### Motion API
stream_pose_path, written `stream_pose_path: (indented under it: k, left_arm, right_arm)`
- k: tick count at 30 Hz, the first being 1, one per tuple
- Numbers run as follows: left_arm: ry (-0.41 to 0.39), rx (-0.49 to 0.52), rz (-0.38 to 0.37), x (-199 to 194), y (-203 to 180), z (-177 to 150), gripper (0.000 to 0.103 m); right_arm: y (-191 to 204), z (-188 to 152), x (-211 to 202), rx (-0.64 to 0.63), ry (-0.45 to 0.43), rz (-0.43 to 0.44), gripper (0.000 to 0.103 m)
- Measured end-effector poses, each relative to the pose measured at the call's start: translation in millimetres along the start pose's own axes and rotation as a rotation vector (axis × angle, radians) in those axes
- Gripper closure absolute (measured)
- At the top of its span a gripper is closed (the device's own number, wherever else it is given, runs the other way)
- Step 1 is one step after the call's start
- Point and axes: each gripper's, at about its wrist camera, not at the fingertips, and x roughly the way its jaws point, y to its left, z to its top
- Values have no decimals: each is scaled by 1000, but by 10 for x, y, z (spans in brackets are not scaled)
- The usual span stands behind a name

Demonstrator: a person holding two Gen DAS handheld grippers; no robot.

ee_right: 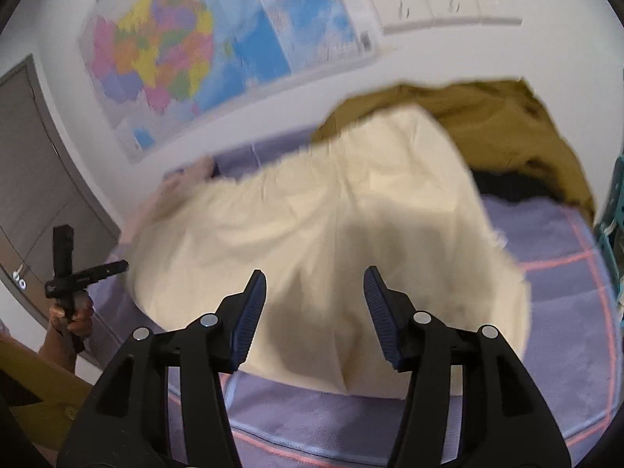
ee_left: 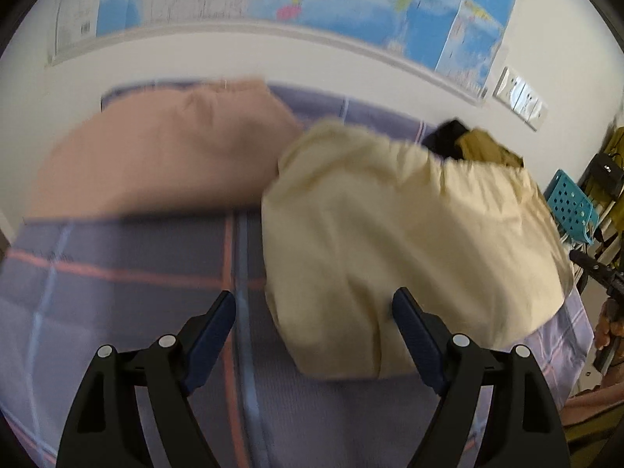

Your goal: Fold large clothes

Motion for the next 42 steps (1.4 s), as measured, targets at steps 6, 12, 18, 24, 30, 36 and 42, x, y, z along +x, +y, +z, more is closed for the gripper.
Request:
stream_pose_path:
  k: [6, 12, 18, 24, 30, 36, 42]
  left_arm:
    - [36, -90, -50, 95, 108, -151, 22]
    - [90, -74, -102, -40, 27, -293, 23]
    - [169, -101, -292, 1, -252, -398, 23]
    - [188, -168, -386, 243, -441, -306, 15]
    - [158, -286, -485, 461, -487, -152, 8]
    - [65, -278, -340, 544, -629, -22, 17]
    - [27, -204, -201, 571, -772, 52, 17]
  right_arm:
    - [-168, -167, 309, 107, 60, 9, 57]
    - [-146, -201, 96, 147, 38, 54, 39]
    - [-210, -332, 7, 221, 19, 129, 37]
    - [-218, -388, -67, 248, 13, 171, 36]
    - [-264, -486, -154, 290, 5, 214, 35]
    - [-344, -573, -186, 354, 14, 238, 35]
    - [-379, -740, -271, 424, 95, 206, 25]
